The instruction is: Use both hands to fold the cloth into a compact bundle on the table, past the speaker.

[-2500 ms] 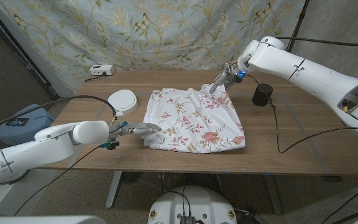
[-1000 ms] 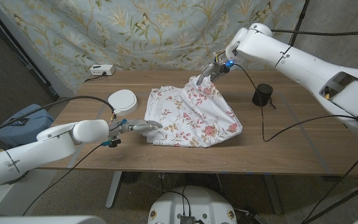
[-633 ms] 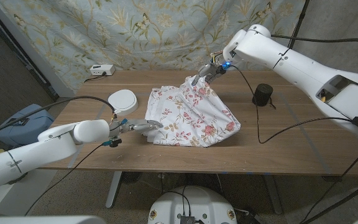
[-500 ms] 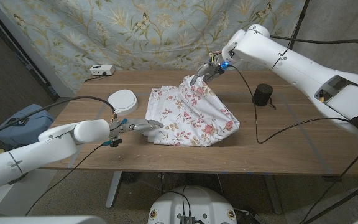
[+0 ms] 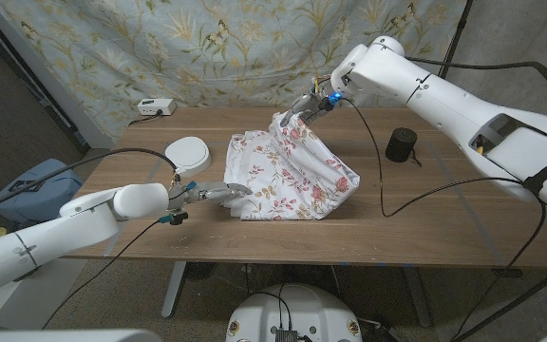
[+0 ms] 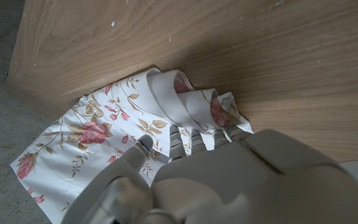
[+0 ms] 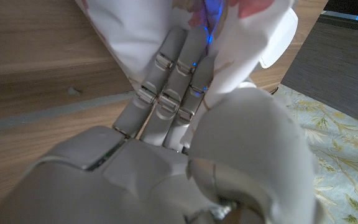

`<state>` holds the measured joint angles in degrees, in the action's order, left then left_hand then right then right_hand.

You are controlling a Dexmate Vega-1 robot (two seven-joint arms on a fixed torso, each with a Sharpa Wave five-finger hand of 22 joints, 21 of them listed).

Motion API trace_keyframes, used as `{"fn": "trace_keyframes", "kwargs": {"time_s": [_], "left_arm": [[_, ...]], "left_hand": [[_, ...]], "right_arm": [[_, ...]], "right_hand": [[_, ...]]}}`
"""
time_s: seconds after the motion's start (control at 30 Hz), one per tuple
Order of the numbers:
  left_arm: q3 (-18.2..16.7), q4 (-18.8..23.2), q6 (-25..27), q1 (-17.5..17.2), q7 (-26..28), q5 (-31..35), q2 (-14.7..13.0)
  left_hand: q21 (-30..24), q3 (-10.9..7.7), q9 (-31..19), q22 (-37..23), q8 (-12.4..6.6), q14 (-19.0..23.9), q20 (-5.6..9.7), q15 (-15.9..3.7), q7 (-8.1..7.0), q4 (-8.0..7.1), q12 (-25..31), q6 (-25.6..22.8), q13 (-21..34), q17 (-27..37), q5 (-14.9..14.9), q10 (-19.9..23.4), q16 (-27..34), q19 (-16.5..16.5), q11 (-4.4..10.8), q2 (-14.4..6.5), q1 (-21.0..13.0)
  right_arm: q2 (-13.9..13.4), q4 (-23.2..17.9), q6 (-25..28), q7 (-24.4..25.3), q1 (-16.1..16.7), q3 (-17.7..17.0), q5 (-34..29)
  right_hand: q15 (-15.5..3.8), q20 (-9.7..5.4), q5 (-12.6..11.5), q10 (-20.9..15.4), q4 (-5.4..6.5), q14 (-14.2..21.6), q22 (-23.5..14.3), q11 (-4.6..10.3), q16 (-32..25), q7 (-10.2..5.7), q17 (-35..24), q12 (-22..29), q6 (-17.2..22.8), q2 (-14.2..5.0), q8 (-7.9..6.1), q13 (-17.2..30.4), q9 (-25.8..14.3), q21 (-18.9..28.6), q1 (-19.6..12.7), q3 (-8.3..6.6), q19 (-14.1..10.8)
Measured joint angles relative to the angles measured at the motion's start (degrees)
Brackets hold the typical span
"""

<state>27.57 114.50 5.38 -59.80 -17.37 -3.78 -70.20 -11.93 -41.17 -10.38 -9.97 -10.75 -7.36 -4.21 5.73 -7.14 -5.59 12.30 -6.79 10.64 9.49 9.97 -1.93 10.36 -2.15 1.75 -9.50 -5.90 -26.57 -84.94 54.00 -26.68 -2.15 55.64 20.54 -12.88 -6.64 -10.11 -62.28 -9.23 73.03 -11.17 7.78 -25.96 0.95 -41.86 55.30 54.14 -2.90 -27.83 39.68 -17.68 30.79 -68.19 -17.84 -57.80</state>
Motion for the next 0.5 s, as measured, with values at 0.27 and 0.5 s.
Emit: {"fn": "trace_keyframes", "kwargs": {"time_s": [0.27, 0.5], "left_arm": [[0.2, -0.5, -0.6, 0.2, -0.4, -0.4, 0.4], [0.2, -0.8, -0.9, 0.2, -0.6, -0.6, 0.5]], "left_hand": [[0.0, 0.16, 0.0, 0.0, 0.00, 0.0, 0.00, 0.00, 0.08, 0.15, 0.0, -0.1, 0.0, 0.0, 0.0, 0.0, -0.2, 0.0, 0.00, 0.0, 0.0], [0.1, -0.08, 0.0, 0.0, 0.00, 0.0, -0.01, 0.00, -0.13, 0.39, 0.0, -0.3, 0.0, 0.0, 0.0, 0.2, -0.2, 0.0, -0.21, -0.1, -0.1]], "right_arm": [[2.2, 3.1, -2.8, 0.0, -0.5, 0.0, 0.8], [3.6, 5.3, -4.3, -0.4, -0.7, 0.2, 0.9]], "right_hand": [[0.06, 0.00, 0.0, 0.0, 0.03, 0.1, 0.0, 0.00, 0.6, 0.00, -0.2, -0.2, 0.0, -0.06, 0.00, 0.1, 0.0, 0.5, -0.1, 0.03, 0.0], [0.11, 0.00, 0.0, 0.0, 0.23, 0.3, 0.0, -0.01, 0.9, 0.00, -0.5, -0.2, 0.0, -0.16, 0.00, 0.2, 0.0, 0.7, -0.2, 0.23, 0.0]]}}
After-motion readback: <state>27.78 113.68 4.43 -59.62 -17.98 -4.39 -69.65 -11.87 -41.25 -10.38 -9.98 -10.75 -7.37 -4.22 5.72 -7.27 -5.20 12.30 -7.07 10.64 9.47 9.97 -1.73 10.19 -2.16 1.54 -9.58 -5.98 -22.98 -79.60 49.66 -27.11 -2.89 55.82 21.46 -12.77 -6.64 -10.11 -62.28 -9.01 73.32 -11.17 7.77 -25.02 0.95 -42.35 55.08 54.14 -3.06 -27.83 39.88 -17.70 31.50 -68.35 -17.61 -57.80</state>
